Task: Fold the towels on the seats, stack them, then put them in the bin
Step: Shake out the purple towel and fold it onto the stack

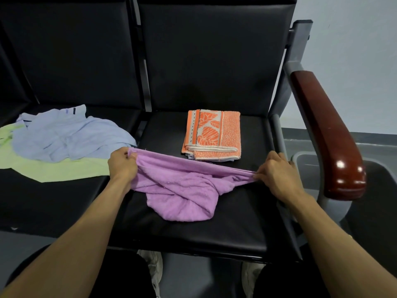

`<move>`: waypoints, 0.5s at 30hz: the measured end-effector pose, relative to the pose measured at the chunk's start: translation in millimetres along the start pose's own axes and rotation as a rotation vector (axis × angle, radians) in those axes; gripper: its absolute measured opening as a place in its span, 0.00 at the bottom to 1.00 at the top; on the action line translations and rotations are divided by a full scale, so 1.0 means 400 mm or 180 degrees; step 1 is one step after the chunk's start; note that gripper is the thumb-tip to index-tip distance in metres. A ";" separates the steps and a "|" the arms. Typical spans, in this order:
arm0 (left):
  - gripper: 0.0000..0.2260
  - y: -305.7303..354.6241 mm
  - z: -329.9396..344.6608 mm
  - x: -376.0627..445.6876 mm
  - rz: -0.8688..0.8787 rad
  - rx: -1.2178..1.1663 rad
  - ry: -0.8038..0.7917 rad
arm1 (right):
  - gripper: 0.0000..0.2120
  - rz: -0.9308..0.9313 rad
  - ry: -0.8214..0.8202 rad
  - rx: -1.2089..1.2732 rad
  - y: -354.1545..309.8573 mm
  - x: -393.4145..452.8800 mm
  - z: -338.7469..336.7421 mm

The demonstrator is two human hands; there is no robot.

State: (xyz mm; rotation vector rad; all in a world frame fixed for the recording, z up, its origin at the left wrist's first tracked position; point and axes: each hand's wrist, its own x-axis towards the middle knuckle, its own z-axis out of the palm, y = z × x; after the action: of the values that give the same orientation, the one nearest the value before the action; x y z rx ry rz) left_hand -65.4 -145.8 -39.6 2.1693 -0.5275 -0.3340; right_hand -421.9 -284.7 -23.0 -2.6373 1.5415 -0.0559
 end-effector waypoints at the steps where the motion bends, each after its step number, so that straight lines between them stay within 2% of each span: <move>1: 0.08 0.001 0.003 0.001 0.0004 -0.0007 -0.0001 | 0.09 0.0006 -0.0038 0.0058 0.003 0.003 0.001; 4: 0.09 0.010 0.001 0.001 -0.0004 -0.0100 0.0077 | 0.05 0.0071 0.0051 0.0591 0.008 0.008 -0.005; 9: 0.09 0.039 -0.025 0.003 -0.0040 -0.0437 0.0169 | 0.04 0.0282 0.0557 0.1608 -0.001 -0.007 -0.039; 15: 0.09 0.116 -0.091 -0.047 0.0039 -0.0578 0.0218 | 0.09 0.0426 0.1131 0.1888 -0.021 -0.054 -0.122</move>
State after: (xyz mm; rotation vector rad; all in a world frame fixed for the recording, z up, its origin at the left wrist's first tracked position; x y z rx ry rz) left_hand -78.5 -136.9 20.4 1.9939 -0.4541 -0.2884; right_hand -428.8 -264.6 26.6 -2.1216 1.4831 -0.8666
